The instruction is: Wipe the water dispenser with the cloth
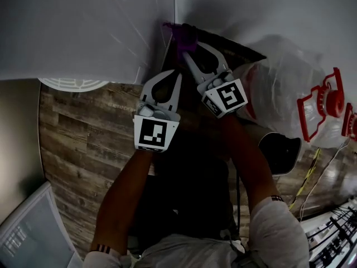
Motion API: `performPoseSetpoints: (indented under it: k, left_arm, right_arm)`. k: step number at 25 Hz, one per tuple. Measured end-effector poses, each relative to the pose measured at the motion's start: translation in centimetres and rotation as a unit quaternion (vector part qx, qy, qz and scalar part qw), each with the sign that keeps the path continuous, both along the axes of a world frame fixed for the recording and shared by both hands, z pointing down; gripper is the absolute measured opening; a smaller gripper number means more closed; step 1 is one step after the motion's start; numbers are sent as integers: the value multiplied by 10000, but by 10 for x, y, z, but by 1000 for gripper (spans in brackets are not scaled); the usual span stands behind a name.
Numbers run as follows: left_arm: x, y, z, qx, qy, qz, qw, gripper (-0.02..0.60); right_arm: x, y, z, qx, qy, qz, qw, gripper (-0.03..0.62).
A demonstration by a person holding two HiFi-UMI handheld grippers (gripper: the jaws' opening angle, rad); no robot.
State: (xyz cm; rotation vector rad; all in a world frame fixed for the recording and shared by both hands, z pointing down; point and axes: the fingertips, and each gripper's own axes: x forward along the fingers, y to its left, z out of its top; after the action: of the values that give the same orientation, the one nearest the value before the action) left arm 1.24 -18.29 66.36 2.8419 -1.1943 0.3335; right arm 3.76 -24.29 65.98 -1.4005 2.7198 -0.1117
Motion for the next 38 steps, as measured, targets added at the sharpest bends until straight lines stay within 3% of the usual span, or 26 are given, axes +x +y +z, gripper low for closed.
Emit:
performPoseSetpoints:
  k: [15,28,38]
  left_arm:
    - [33,25,-180,159,316,451,9984,-2]
    - [30,49,-364,293,451,402,9977,-2]
    - [13,77,-486,447,671,10,9967,-2]
  right_arm:
    - [31,54,-187,200,133,196,9995,91]
    - [35,92,-383,319,10,20,9995,91]
    - [29,126,-497,428,-49,-212,9988,91]
